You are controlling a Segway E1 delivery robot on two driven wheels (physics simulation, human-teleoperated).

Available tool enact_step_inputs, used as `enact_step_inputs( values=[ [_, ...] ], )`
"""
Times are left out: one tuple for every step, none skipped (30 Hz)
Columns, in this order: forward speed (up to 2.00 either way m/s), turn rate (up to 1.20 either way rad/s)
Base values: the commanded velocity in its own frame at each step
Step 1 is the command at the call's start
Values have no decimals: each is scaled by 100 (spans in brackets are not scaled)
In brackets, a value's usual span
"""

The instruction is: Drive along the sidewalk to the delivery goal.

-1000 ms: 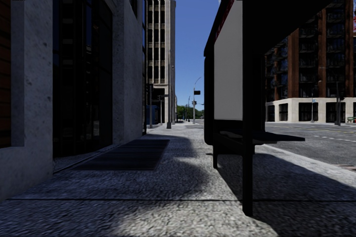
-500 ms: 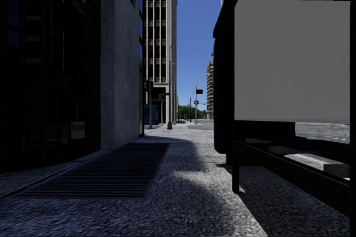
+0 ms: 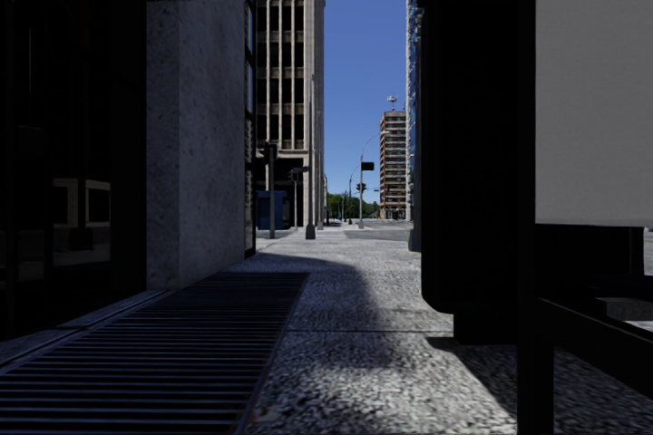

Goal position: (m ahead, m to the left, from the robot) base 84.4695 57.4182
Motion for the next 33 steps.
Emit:
enact_step_inputs(
  values=[
    [200, 0],
    [200, 0],
    [200, 0],
    [200, 0],
    [200, 0],
    [200, -1],
    [200, -9],
    [200, -9],
    [200, -19],
    [200, -21],
    [200, -22],
    [200, -22],
    [200, -22],
    [200, -22],
    [200, -22],
    [200, -22],
    [200, -22],
    [200, -22],
    [200, -22],
    [200, -22],
    [200, -22],
    [200, -22],
    [200, -5],
    [200, 0],
    [200, 0],
    [200, 0],
    [200, 0],
    [200, 0],
    [200, 0],
    [200, 0],
    [200, 0],
    [200, 0],
    [200, 0]
  ],
)
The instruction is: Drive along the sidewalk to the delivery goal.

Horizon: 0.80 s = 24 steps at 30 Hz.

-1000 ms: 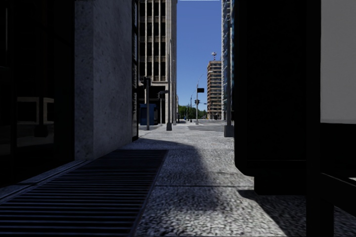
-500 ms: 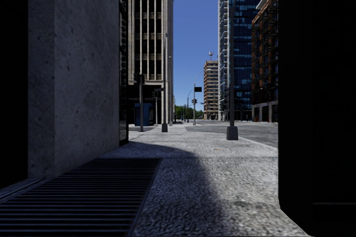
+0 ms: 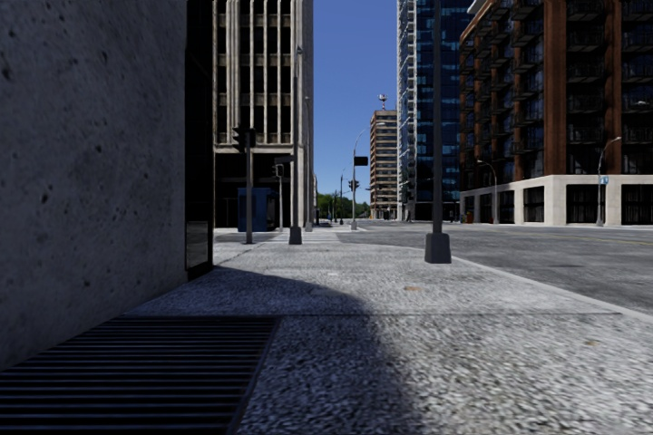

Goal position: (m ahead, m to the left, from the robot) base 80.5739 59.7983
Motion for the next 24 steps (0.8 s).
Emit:
enact_step_inputs(
  values=[
    [200, 0],
    [200, 0],
    [200, 0],
    [200, 0],
    [200, 0],
    [200, 0],
    [200, 0],
    [200, 0],
    [200, 0],
    [200, 0],
    [200, 0],
    [200, 0],
    [200, 0],
    [200, 0],
    [200, 0],
    [200, 0],
    [200, 0],
    [200, 0],
    [200, 0],
    [200, 0],
    [200, 0],
    [200, 0],
    [200, 0],
    [200, 0]
  ],
)
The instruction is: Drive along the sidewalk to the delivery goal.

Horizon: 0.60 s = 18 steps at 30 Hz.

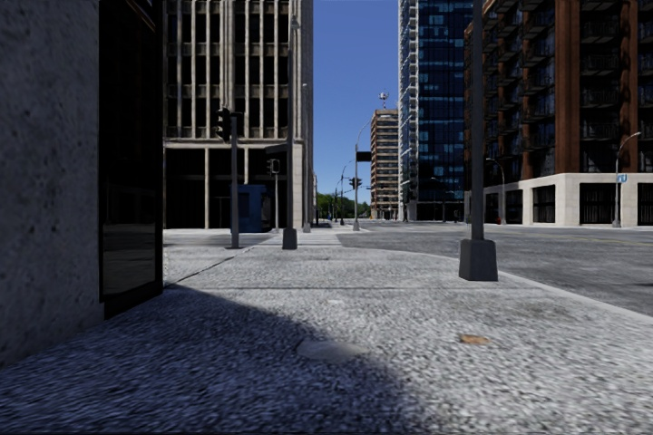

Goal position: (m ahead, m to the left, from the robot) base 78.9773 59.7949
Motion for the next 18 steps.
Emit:
enact_step_inputs(
  values=[
    [200, 0],
    [200, 0],
    [200, 0],
    [200, 0],
    [200, 0],
    [200, 0],
    [200, 0],
    [200, 0],
    [200, 0],
    [200, 0],
    [200, 0],
    [200, 0],
    [200, 0],
    [200, 0],
    [200, 0],
    [200, 0],
    [200, 0],
    [200, 0]
  ],
)
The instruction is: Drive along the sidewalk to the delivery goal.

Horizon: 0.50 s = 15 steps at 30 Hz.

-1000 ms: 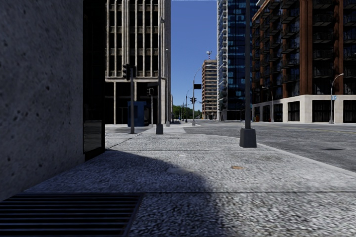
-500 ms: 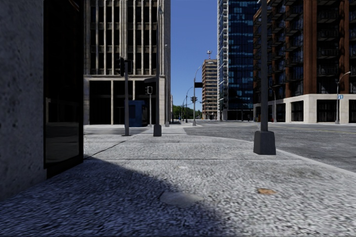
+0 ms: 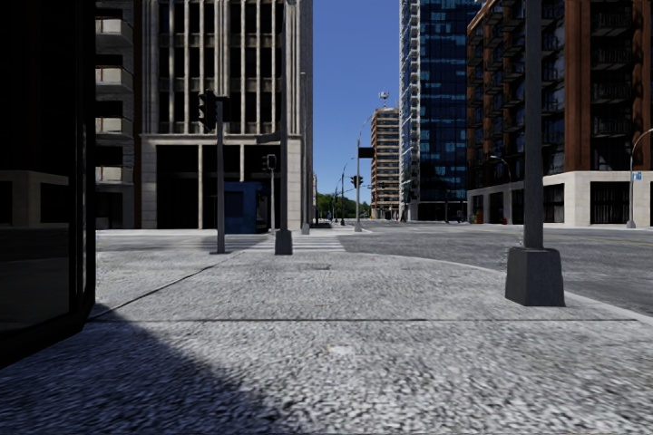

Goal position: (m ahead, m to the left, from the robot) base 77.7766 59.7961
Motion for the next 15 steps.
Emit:
enact_step_inputs(
  values=[
    [200, 0],
    [200, 0],
    [200, 0],
    [200, 0],
    [200, 0],
    [200, 0],
    [200, 0],
    [200, 0],
    [200, 0],
    [200, 0],
    [200, 0],
    [200, 0],
    [200, 0],
    [200, 0],
    [200, 0]
  ],
)
